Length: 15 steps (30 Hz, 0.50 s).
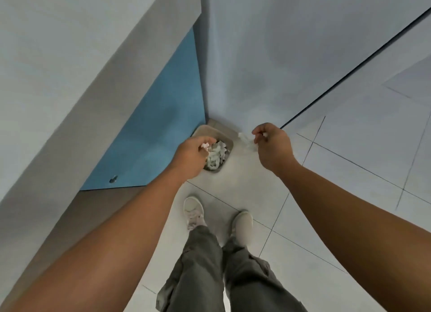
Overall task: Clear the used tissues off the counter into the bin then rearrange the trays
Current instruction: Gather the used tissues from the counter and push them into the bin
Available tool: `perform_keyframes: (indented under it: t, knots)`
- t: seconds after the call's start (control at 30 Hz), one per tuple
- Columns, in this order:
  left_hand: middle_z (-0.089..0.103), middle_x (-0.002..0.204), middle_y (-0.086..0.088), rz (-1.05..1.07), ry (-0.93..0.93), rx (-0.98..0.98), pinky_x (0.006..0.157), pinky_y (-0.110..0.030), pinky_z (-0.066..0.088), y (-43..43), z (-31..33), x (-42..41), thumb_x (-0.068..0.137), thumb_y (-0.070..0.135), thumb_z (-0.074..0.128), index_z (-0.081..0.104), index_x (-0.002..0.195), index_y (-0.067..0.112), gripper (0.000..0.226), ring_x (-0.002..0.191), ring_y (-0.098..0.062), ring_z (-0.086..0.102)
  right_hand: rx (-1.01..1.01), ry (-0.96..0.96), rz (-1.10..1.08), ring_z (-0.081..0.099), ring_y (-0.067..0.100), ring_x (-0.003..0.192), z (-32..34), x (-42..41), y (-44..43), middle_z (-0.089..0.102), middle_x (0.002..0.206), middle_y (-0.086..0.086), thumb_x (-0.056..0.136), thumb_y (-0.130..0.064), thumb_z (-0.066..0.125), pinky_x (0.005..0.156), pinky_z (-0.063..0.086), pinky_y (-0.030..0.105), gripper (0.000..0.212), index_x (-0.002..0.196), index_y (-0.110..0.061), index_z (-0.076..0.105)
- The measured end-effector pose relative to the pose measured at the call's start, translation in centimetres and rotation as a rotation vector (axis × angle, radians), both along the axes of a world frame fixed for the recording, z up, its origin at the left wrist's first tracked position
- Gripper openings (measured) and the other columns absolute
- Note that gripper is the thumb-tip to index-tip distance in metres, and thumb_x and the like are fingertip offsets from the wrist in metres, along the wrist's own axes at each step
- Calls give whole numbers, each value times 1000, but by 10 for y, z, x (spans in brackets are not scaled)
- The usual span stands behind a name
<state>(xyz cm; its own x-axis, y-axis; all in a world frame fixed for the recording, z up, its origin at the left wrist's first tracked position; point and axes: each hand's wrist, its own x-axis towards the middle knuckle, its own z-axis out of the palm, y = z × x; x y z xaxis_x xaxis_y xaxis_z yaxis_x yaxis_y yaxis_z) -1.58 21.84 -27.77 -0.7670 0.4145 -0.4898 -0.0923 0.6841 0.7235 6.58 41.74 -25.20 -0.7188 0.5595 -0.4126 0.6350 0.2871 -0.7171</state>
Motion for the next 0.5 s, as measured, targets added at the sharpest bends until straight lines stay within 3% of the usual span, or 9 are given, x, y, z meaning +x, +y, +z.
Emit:
perform_keyframes:
  t: [0.07,0.13,0.17,0.3,0.37,0.43,0.5]
  knots:
    - [69,114,4,10,-8,-11,88,-14,50,-4,-37,-4,91,2,57,70,115,31,39,101,-14,65,-10,-32,-7,53,16,66,-33,-2,-2,57,78,0,94,1,34,54,47,15,34,96,-16,64]
    - [70,108,3,31,-11,-15,90,-25,54,-6,-73,-7,88,4,63,69,116,30,38,94,-17,67,-55,-53,-19,55,17,65,-67,-6,-4,53,75,-1,96,0,33,62,57,26,34,99,-13,64]
    - [71,108,2,34,-9,-27,90,-26,53,-6,-89,-8,87,5,66,69,116,28,36,94,-17,66,-57,-60,-19,56,18,64,-83,-8,-6,53,74,-2,96,-2,33,60,56,30,33,99,-14,64]
    - [68,110,5,47,-4,-81,82,-13,42,-2,-155,-10,88,7,69,72,111,23,28,98,-14,62,-24,-60,5,54,16,66,-144,-12,-9,55,73,-5,97,-24,51,58,40,25,11,93,-21,61]
    - [67,116,1,38,-27,-105,80,-15,42,1,-188,-13,89,8,68,72,112,21,27,100,-17,62,-46,-82,14,51,14,63,-169,-12,-9,54,73,-5,90,-34,65,55,41,25,16,92,-19,60]
    - [67,118,-2,32,-45,-124,80,-20,47,6,-218,-16,89,9,68,72,110,21,25,103,-20,63,-83,-119,13,47,13,61,-192,-8,-8,50,72,-5,82,-27,75,52,41,25,21,95,-18,60]
    - [67,120,-3,38,-49,-123,86,-25,52,13,-244,-18,89,9,68,72,107,23,24,105,-21,64,-73,-174,13,49,13,64,-211,-2,-8,49,75,-6,80,-12,72,49,43,25,22,99,-17,62]
